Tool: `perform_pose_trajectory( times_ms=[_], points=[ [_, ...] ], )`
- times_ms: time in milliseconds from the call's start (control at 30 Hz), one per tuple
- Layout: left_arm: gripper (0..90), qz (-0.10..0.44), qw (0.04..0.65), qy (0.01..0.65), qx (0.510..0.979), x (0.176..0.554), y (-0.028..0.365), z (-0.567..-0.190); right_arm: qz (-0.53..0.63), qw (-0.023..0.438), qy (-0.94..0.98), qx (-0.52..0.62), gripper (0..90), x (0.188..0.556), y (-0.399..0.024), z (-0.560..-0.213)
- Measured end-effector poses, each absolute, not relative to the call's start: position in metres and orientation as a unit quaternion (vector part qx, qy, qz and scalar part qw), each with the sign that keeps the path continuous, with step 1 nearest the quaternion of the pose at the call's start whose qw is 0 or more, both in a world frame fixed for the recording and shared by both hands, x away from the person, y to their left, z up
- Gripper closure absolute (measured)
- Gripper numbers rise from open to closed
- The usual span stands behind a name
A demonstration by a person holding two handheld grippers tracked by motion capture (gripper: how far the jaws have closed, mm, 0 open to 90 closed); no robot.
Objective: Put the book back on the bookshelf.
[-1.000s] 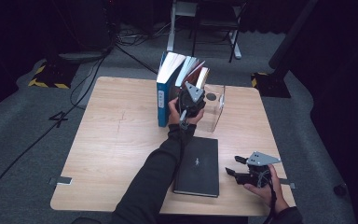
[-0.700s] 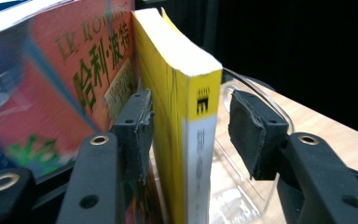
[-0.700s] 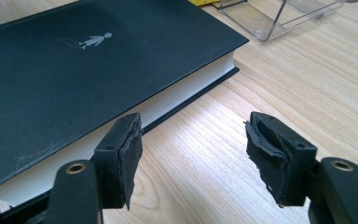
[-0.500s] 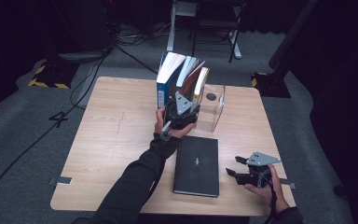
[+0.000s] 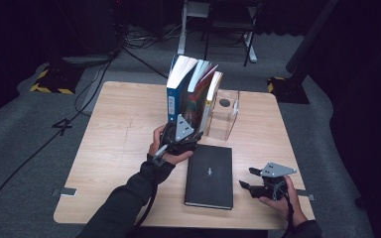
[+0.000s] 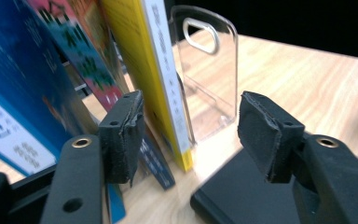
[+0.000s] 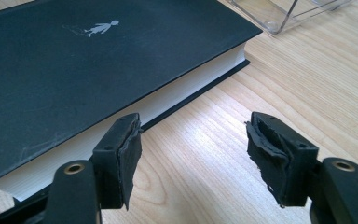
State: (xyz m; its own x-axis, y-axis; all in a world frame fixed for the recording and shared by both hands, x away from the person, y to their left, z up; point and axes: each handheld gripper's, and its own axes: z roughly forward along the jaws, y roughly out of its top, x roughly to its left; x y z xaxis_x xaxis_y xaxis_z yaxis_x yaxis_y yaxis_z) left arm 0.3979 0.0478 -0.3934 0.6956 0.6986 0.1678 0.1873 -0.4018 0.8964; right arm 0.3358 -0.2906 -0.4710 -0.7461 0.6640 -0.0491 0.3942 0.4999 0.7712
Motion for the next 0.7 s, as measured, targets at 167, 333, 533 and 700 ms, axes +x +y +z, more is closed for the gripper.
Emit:
perform_pose_trajectory(
  times_ms=[167, 333, 533, 700],
  points=[
    [38.7, 0.27, 0.458, 0.262, 0.805, 0.386, 0.057, -0.398, 0.39, 0.17, 0.852, 0.305, 35.0, 0.335, -0.289, -0.472],
    [36.7, 0.265, 0.456, 0.249, 0.812, 0.379, 0.065, -0.401, 0.387, 0.167, 0.855, 0.302, 34.7, 0.334, -0.289, -0.473],
    [33.8, 0.257, 0.445, 0.233, 0.826, 0.368, 0.075, -0.407, 0.382, 0.162, 0.862, 0.292, 34.2, 0.333, -0.286, -0.474],
    [30.1, 0.235, 0.436, 0.221, 0.84, 0.357, 0.084, -0.417, 0.38, 0.153, 0.869, 0.277, 32.9, 0.332, -0.284, -0.476]
  ],
)
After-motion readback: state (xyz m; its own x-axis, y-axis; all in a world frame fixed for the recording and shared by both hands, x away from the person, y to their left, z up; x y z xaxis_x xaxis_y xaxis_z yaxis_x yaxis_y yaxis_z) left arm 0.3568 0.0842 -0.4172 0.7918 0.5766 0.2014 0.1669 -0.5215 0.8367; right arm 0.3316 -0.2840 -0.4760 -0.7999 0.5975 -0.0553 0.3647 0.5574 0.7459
